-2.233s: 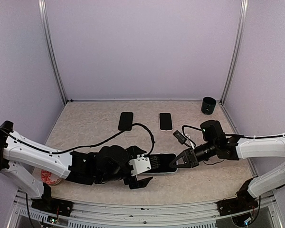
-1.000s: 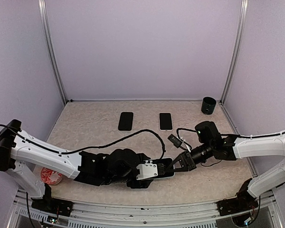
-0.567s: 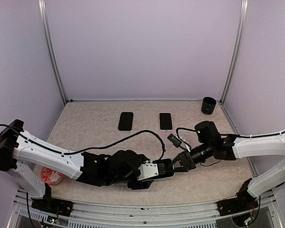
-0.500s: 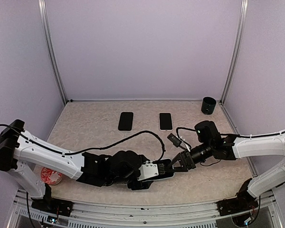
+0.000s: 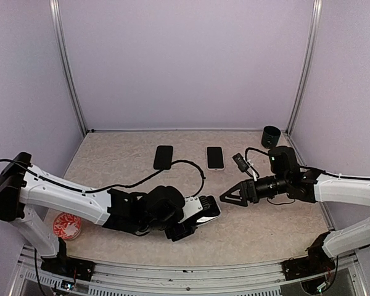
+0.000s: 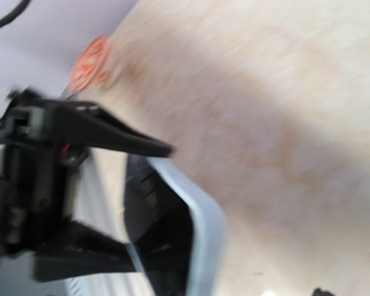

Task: Put the phone into the phone case
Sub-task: Place the phone with the phone case at the center of the board.

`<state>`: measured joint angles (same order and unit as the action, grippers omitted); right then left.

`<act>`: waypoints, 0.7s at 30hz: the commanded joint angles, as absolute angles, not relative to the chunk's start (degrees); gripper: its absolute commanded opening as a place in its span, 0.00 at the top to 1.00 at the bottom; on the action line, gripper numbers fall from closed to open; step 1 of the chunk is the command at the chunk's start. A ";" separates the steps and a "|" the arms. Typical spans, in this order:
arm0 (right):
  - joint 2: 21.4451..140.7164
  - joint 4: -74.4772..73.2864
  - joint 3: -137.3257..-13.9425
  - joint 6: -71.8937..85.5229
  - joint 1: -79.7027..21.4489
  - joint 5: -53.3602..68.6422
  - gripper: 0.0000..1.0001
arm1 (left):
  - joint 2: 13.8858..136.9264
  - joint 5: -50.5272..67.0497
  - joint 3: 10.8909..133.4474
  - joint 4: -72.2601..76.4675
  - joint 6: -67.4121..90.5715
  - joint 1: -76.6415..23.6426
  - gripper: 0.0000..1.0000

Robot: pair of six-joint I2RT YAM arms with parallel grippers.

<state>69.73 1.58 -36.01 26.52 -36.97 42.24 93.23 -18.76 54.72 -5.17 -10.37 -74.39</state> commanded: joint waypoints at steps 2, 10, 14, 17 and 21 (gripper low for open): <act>66.67 -3.25 -34.73 28.48 -35.44 33.03 0.12 | 93.77 -19.50 59.42 -5.02 3.54 -71.28 0.43; 64.16 -3.90 -33.49 29.70 -35.33 30.74 0.11 | 98.15 -19.00 67.32 -10.98 19.09 -67.50 0.48; 63.24 -4.37 -33.08 29.79 -35.31 30.02 0.10 | 103.11 -19.91 72.76 -15.91 26.71 -66.27 0.48; 62.41 -4.48 -32.59 29.78 -35.33 29.50 0.10 | 106.78 -19.83 77.27 -20.30 32.59 -65.04 0.48; 61.79 -4.87 -32.01 29.67 -35.23 28.71 0.10 | 111.18 -17.81 80.50 -22.47 39.46 -63.48 0.55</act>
